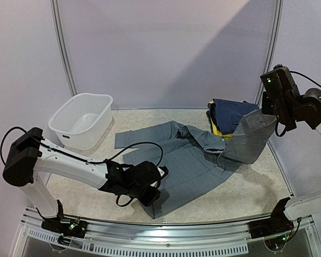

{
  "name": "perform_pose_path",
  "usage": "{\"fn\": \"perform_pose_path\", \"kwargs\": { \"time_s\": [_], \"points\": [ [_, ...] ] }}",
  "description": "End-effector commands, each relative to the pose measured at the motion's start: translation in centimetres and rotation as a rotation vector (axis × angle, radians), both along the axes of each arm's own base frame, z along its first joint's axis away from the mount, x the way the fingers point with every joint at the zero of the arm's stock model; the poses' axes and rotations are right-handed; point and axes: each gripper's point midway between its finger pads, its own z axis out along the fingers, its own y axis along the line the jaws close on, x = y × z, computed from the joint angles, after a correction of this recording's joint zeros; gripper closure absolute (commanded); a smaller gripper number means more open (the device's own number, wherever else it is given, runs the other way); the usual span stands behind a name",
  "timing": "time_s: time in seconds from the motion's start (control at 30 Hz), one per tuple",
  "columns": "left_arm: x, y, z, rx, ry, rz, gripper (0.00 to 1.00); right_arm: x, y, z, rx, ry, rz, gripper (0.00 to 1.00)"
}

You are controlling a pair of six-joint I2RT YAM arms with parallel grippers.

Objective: Fold and stack the mixed laundry pile
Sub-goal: Adjust the crumpled shirt at the center of the board.

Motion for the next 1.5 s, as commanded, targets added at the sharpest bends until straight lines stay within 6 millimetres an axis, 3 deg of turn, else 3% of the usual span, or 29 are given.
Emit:
{"fn": "perform_pose_path", "kwargs": {
  "time_s": [0.0, 0.1, 0.43, 0.87, 1.17, 1.33, 1.47],
  "points": [
    [0.3, 1.2, 1.0, 0.029, -0.051, 0.026, 0.47, 0.3, 0.1, 0.1, 0.012, -0.004, -0.009, 1.00],
    [0.2, 1.4, 1.0, 0.041, -0.040, 0.025, 0.43, 0.3, 0.1, 0.1, 0.013, -0.005, -0.010, 1.00],
    [-1.5, -1.0, -0.5, -0.008, 0.081, -0.031, 0.44, 0.5, 0.4, -0.3, 0.013, 0.005, -0.005, 1.00],
    [-2.3, -2.6, 0.2, -0.061, 0.106, -0.072, 0.57, 0.2, 0.1, -0.3, 0.011, 0.007, -0.008, 1.00],
    [-1.3, -2.0, -1.0, 0.003, 0.071, -0.033, 0.64, -0.1, -0.1, -0.4, 0.017, 0.004, -0.003, 1.00],
    [-0.3, -1.4, -1.6, 0.057, 0.025, 0.005, 0.75, -0.1, -0.2, -0.4, 0.012, 0.007, -0.004, 1.00],
    [0.5, -1.1, -1.3, 0.081, -0.014, 0.031, 1.00, -0.2, -0.3, -0.2, 0.013, 0.000, -0.006, 1.00]
  ]
}}
